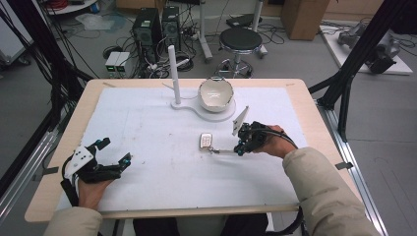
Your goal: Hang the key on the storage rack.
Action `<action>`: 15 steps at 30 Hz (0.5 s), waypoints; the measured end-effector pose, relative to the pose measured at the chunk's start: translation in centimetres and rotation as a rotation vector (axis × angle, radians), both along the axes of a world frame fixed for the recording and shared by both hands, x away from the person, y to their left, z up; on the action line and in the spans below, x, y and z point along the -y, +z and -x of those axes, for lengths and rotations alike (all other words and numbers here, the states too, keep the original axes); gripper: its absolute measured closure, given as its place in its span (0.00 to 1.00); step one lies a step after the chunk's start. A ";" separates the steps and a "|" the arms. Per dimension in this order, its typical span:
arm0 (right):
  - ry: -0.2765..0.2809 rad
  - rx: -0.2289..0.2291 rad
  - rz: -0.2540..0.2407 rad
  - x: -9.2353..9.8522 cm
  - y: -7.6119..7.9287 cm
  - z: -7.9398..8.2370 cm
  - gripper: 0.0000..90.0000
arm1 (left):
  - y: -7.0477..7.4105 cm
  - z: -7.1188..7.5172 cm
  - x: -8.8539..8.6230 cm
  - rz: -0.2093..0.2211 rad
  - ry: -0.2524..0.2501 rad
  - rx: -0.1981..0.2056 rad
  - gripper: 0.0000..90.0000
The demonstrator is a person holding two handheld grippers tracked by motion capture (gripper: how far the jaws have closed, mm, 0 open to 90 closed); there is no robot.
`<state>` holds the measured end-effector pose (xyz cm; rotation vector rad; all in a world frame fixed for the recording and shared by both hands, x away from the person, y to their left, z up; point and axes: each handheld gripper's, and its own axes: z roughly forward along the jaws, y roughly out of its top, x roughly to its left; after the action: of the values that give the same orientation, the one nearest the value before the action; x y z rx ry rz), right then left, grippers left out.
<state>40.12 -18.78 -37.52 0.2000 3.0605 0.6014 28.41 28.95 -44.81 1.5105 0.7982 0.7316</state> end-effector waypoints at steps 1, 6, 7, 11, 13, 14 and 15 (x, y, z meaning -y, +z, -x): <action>-0.006 0.007 -0.007 0.1 0.3 0.1 0.96 | 0.2 -0.1 0.0 -0.012 -0.007 -0.006 0.02; -0.028 0.003 -0.042 0.2 1.3 0.0 0.97 | 2.0 -0.8 0.2 -0.029 -0.063 -0.030 0.02; -0.021 -0.002 -0.047 0.1 1.4 0.0 0.97 | 2.4 -1.0 0.3 -0.042 -0.075 -0.033 0.02; -0.024 -0.003 -0.089 -0.4 2.6 0.1 0.97 | 4.0 -1.6 0.9 -0.076 -0.107 -0.027 0.02; -0.016 0.004 -0.121 -0.5 3.2 0.2 0.97 | 4.8 -2.1 1.3 -0.089 -0.134 -0.040 0.02; -0.017 0.001 -0.135 -0.5 3.5 0.3 0.97 | 5.2 -2.3 1.6 -0.103 -0.151 -0.045 0.02; -0.008 0.003 -0.157 -0.6 3.9 0.3 0.97 | 5.5 -2.5 1.8 -0.110 -0.161 -0.049 0.02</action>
<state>39.80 -18.20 -33.65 0.2126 3.0083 0.8414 30.86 27.20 -39.28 1.6764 0.6727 0.6292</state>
